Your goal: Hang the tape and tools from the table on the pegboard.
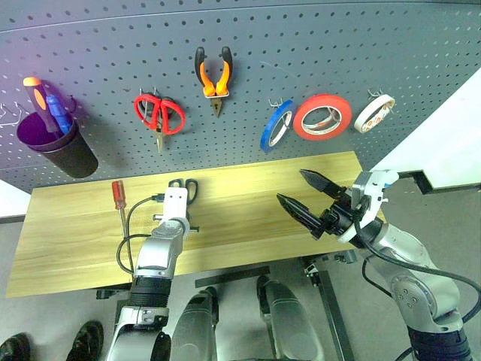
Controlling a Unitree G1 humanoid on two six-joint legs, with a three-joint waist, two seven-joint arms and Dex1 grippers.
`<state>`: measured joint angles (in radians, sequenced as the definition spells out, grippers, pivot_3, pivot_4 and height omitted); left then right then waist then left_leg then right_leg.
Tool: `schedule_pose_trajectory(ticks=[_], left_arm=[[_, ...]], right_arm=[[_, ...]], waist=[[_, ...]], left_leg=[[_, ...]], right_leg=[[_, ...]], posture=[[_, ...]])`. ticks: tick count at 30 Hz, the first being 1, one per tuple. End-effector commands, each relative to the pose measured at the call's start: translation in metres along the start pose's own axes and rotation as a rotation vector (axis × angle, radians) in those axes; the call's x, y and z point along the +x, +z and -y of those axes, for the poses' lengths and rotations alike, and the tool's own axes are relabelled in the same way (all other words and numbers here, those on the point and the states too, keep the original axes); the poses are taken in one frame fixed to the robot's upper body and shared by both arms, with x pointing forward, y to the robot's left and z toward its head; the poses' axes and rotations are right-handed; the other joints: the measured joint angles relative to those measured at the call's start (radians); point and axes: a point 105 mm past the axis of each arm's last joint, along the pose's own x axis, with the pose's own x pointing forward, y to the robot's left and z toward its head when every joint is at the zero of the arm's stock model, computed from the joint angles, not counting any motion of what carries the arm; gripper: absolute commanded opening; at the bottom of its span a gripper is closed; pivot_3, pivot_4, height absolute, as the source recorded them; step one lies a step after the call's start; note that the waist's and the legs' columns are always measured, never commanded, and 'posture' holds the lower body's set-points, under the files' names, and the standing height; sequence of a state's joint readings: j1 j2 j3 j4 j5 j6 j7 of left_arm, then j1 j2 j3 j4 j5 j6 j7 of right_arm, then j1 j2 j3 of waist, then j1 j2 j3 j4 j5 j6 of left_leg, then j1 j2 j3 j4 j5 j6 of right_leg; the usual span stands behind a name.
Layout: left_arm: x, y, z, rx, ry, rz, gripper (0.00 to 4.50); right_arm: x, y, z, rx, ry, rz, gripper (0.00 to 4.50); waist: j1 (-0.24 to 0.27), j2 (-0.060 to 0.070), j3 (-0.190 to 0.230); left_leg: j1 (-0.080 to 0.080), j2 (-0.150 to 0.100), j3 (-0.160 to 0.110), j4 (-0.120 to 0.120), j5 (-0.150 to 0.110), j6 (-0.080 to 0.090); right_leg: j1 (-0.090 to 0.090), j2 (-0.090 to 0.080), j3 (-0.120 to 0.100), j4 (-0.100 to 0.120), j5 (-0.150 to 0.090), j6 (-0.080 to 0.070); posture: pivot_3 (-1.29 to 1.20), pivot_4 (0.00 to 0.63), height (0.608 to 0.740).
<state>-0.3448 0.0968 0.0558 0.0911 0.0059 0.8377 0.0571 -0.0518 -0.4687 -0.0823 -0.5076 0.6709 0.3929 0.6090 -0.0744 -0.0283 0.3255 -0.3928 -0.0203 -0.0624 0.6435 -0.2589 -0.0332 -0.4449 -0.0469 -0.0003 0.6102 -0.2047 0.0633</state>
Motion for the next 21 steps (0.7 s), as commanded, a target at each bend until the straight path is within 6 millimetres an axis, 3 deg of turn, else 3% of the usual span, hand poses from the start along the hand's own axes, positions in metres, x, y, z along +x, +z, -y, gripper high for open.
schedule_pose_trajectory(ticks=[1, 9, 12, 21], left_arm=[[-0.007, -0.008, -0.006, 0.064, -0.002, 0.015, 0.66], [-0.022, -0.021, -0.019, 0.035, 0.016, 0.016, 0.66], [-0.024, -0.016, -0.014, 0.036, -0.008, 0.035, 0.66], [-0.035, 0.006, 0.001, -0.035, -0.105, 0.171, 0.66]], right_arm=[[-0.004, 0.006, -0.005, 0.001, 0.045, 0.041, 4.50], [-0.014, 0.003, -0.014, -0.006, 0.156, 0.011, 4.50], [-0.015, 0.003, -0.020, -0.062, 0.206, -0.009, 4.50], [-0.012, 0.005, -0.015, -0.087, 0.192, 0.013, 4.50]], waist=[[0.000, 0.000, 0.000], [0.004, 0.001, 0.001], [0.005, 0.001, 0.001], [0.005, -0.002, 0.003]], left_leg=[[0.000, 0.000, 0.000, 0.000, 0.000, 0.000], [-0.008, 0.000, 0.000, 0.000, -0.002, -0.001], [-0.016, -0.001, 0.000, 0.003, -0.001, -0.001], [-0.016, -0.001, 0.000, 0.003, -0.001, -0.001]], right_leg=[[-0.001, 0.000, 0.000, 0.000, 0.000, 0.001], [-0.008, -0.001, 0.000, 0.001, 0.000, 0.004], [-0.016, -0.001, 0.000, 0.003, 0.000, 0.005], [-0.016, -0.001, 0.000, 0.003, 0.001, 0.005]], posture=[[-0.18, 0.338, 0.740], [-0.17, 0.342, 0.740], [-0.16, 0.342, 0.740], [-0.16, 0.336, 0.740]])
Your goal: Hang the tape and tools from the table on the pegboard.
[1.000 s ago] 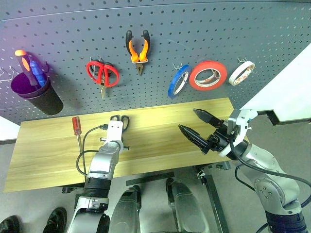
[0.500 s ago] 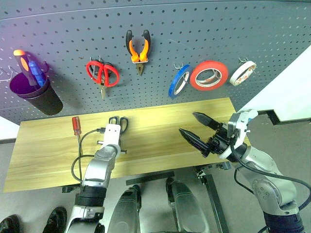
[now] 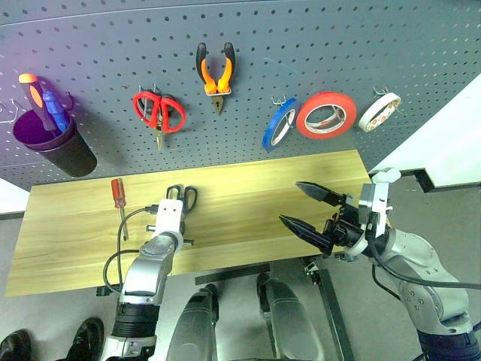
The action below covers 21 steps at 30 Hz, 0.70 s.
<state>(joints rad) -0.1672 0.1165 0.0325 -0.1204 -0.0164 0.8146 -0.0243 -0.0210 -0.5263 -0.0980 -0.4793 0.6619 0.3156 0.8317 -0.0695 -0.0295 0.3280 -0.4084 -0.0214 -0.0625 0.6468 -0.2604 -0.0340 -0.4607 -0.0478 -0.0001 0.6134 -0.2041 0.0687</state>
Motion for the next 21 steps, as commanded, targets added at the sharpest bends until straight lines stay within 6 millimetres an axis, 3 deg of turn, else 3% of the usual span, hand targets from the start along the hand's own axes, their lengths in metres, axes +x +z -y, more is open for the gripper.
schedule_pose_trajectory(ticks=[1, 7, 12, 21], left_arm=[[-0.011, 0.025, 0.002, -0.026, -0.031, 0.143, 0.66], [-0.027, 0.044, 0.005, 0.024, -0.083, 0.296, 0.66], [-0.035, 0.037, 0.005, 0.085, -0.104, 0.318, 0.66], [-0.065, 0.052, -0.016, 0.201, -0.061, 0.579, 0.66]], right_arm=[[0.001, 0.005, -0.001, -0.037, 0.003, 0.028, 4.50], [-0.001, 0.003, 0.002, -0.053, -0.011, 0.032, 4.50], [-0.008, -0.006, 0.009, -0.072, -0.011, -0.003, 4.50], [-0.012, -0.014, 0.007, -0.100, 0.088, -0.026, 4.50]], waist=[[0.001, -0.001, 0.001], [0.001, -0.001, 0.001], [0.000, -0.001, 0.001], [0.001, -0.001, 0.001]], left_leg=[[0.000, 0.000, 0.000, 0.000, 0.000, 0.000], [0.000, 0.000, 0.000, 0.000, 0.000, 0.000], [0.000, 0.000, 0.000, 0.000, 0.000, 0.000], [0.000, 0.001, 0.000, 0.001, 0.000, 0.000]], right_leg=[[0.000, 0.000, 0.000, 0.000, 0.000, 0.000], [0.000, -0.001, 0.000, 0.000, 0.000, 0.000], [0.000, -0.001, 0.001, 0.000, 0.000, 0.000], [0.000, -0.002, 0.001, 0.000, 0.001, -0.002]], posture=[[-0.16, 0.336, 0.740], [-0.16, 0.335, 0.740], [-0.16, 0.329, 0.740], [-0.16, 0.311, 0.740]])
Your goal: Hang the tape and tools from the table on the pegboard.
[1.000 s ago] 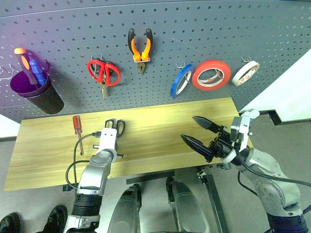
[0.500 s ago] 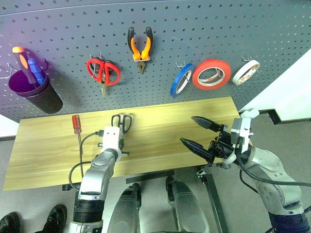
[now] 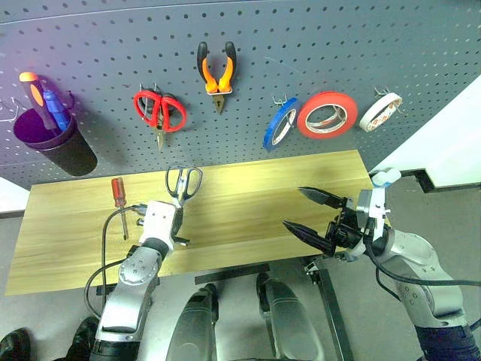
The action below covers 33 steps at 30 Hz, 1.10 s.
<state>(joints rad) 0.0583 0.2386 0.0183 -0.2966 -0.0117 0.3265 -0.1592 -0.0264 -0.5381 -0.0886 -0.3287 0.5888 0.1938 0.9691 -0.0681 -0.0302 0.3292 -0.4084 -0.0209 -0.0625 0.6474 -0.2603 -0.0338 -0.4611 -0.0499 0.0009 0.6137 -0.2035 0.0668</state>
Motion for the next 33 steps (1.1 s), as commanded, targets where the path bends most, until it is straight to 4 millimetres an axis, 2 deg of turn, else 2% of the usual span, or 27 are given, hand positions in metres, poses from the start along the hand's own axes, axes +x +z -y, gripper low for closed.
schedule_pose_trajectory(ticks=[1, 4, 10, 13, 17, 22, 25, 28, 33], left_arm=[[-0.010, 0.026, -0.007, 0.042, 0.016, 0.170, 0.66], [-0.013, 0.031, -0.008, 0.067, 0.017, 0.225, 0.66], [-0.024, 0.045, -0.015, 0.111, 0.036, 0.358, 0.66], [-0.027, 0.047, -0.017, 0.110, 0.033, 0.389, 0.66], [-0.027, 0.052, -0.022, 0.125, 0.051, 0.426, 0.66], [-0.021, 0.073, -0.030, 0.175, 0.079, 0.510, 0.66], [-0.020, 0.081, -0.029, 0.216, 0.065, 0.549, 0.66], [-0.020, 0.081, -0.026, 0.241, 0.059, 0.560, 0.66], [-0.020, 0.069, -0.031, 0.199, 0.084, 0.514, 0.66]], right_arm=[[-0.002, 0.006, -0.002, -0.075, 0.046, 0.024, 4.50], [-0.004, 0.008, 0.000, -0.083, 0.057, 0.060, 4.50], [-0.005, 0.029, 0.007, 0.015, 0.047, 0.215, 4.50], [-0.005, 0.033, 0.010, 0.025, 0.044, 0.236, 4.50], [-0.002, 0.034, 0.012, 0.030, 0.032, 0.242, 4.50], [-0.001, 0.041, 0.013, 0.014, 0.011, 0.314, 4.50], [0.000, 0.041, 0.014, -0.020, 0.007, 0.313, 4.50], [0.001, 0.039, 0.017, -0.023, -0.010, 0.321, 4.50], [0.000, 0.040, 0.022, -0.041, -0.023, 0.320, 4.50]], waist=[[0.000, 0.000, 0.000], [0.000, 0.000, 0.000], [-0.001, 0.000, 0.000], [-0.001, 0.000, 0.000], [-0.001, 0.000, -0.001], [-0.001, 0.001, -0.002], [-0.003, 0.002, -0.003], [-0.005, 0.002, -0.005], [-0.004, 0.003, -0.010]], left_leg=[[0.000, 0.000, 0.000, 0.000, 0.000, 0.000], [0.000, 0.000, 0.000, 0.001, 0.000, 0.000], [0.000, 0.000, 0.001, 0.001, 0.000, 0.000], [0.000, 0.000, 0.002, 0.002, 0.000, 0.000], [0.000, 0.000, 0.003, 0.004, 0.000, 0.000], [0.000, 0.000, 0.003, 0.006, 0.000, 0.000], [0.000, 0.000, 0.003, 0.009, 0.000, 0.000], [0.000, 0.000, 0.005, 0.011, 0.000, 0.000], [0.000, 0.000, 0.005, 0.016, 0.000, 0.000]], right_leg=[[0.000, 0.000, 0.000, 0.000, 0.000, 0.000], [0.000, -0.001, 0.001, 0.000, 0.000, 0.000], [0.000, 0.000, 0.001, 0.000, 0.003, -0.004], [0.000, 0.001, 0.001, 0.001, 0.004, -0.005], [0.001, 0.002, 0.001, 0.002, 0.004, -0.004], [0.001, 0.003, 0.001, 0.004, 0.006, -0.003], [0.002, 0.003, 0.001, 0.004, 0.008, -0.003], [0.002, 0.003, 0.003, 0.005, 0.009, -0.002], [0.004, 0.004, 0.003, 0.006, 0.011, -0.001]], posture=[[-0.16, 0.309, 0.740], [-0.15, 0.303, 0.740], [-0.16, 0.285, 0.740], [-0.17, 0.276, 0.740], [-0.18, 0.266, 0.740], [-0.18, 0.249, 0.740], [-0.19, 0.240, 0.740], [-0.19, 0.231, 0.740], [-0.20, 0.223, 0.740]])
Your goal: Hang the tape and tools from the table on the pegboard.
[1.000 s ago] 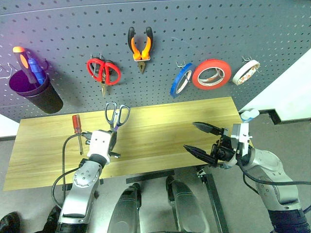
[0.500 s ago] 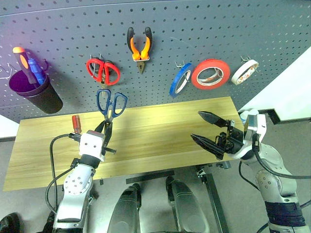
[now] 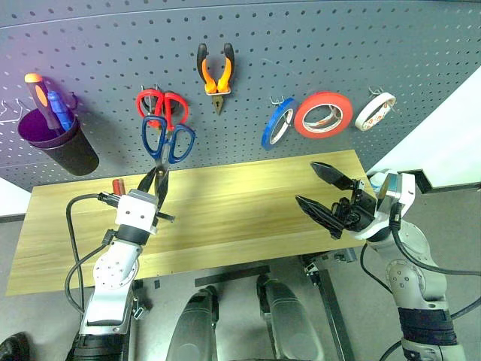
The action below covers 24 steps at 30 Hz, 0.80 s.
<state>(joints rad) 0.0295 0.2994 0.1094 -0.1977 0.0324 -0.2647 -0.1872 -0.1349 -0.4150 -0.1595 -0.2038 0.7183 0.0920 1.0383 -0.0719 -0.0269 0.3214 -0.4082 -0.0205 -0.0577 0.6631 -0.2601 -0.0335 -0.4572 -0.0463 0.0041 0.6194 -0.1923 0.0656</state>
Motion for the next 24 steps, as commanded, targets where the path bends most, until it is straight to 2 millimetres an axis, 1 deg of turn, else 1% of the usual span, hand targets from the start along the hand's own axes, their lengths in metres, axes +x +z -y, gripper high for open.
schedule_pose_trajectory(ticks=[1, 5, 10, 14, 21, 24], left_arm=[[-0.002, 0.002, -0.008, -0.003, 0.041, 0.011, 0.66], [-0.005, 0.004, -0.006, 0.016, 0.018, 0.032, 0.66], [-0.005, 0.014, -0.004, 0.057, 0.000, 0.079, 0.66], [-0.008, 0.017, -0.003, 0.064, -0.002, 0.090, 0.66], [0.000, 0.021, -0.011, 0.091, 0.023, 0.112, 0.66], [0.007, 0.019, -0.019, 0.101, 0.050, 0.109, 0.66]], right_arm=[[0.001, 0.013, 0.004, -0.042, -0.004, 0.037, 4.50], [0.000, 0.010, 0.004, -0.046, -0.007, 0.030, 4.50], [-0.002, 0.009, 0.003, -0.024, -0.006, 0.036, 4.50], [-0.005, 0.006, 0.001, -0.013, 0.008, 0.036, 4.50], [-0.005, 0.006, 0.002, 0.026, 0.006, 0.064, 4.50], [-0.005, 0.007, 0.000, 0.039, 0.011, 0.072, 4.50]], waist=[[0.000, 0.000, -0.004], [0.000, 0.000, -0.015], [0.000, 0.000, -0.017], [0.000, 0.000, -0.022], [0.000, -0.001, -0.028], [0.000, -0.001, -0.029]], left_leg=[[0.000, 0.000, 0.000, 0.000, 0.000, 0.000], [0.000, 0.000, 0.000, 0.001, 0.000, 0.000], [0.001, 0.000, 0.001, 0.002, 0.000, 0.000], [0.001, 0.000, 0.001, 0.002, 0.000, 0.000], [0.004, 0.000, 0.004, 0.004, 0.000, 0.000], [0.006, 0.000, 0.006, 0.004, 0.000, 0.000]], right_leg=[[0.000, 0.000, 0.000, 0.000, 0.000, 0.000], [0.000, 0.000, 0.000, 0.001, 0.000, 0.000], [0.000, 0.000, 0.001, 0.002, 0.001, 0.000], [0.000, 0.000, 0.001, 0.003, 0.001, 0.000], [0.001, 0.001, 0.004, 0.008, 0.001, 0.000], [0.002, 0.001, 0.006, 0.009, 0.000, 0.000]], posture=[[-0.20, 0.223, 0.740], [-0.19, 0.221, 0.740], [-0.19, 0.224, 0.740], [-0.19, 0.224, 0.740], [-0.19, 0.222, 0.740], [-0.19, 0.224, 0.740]])
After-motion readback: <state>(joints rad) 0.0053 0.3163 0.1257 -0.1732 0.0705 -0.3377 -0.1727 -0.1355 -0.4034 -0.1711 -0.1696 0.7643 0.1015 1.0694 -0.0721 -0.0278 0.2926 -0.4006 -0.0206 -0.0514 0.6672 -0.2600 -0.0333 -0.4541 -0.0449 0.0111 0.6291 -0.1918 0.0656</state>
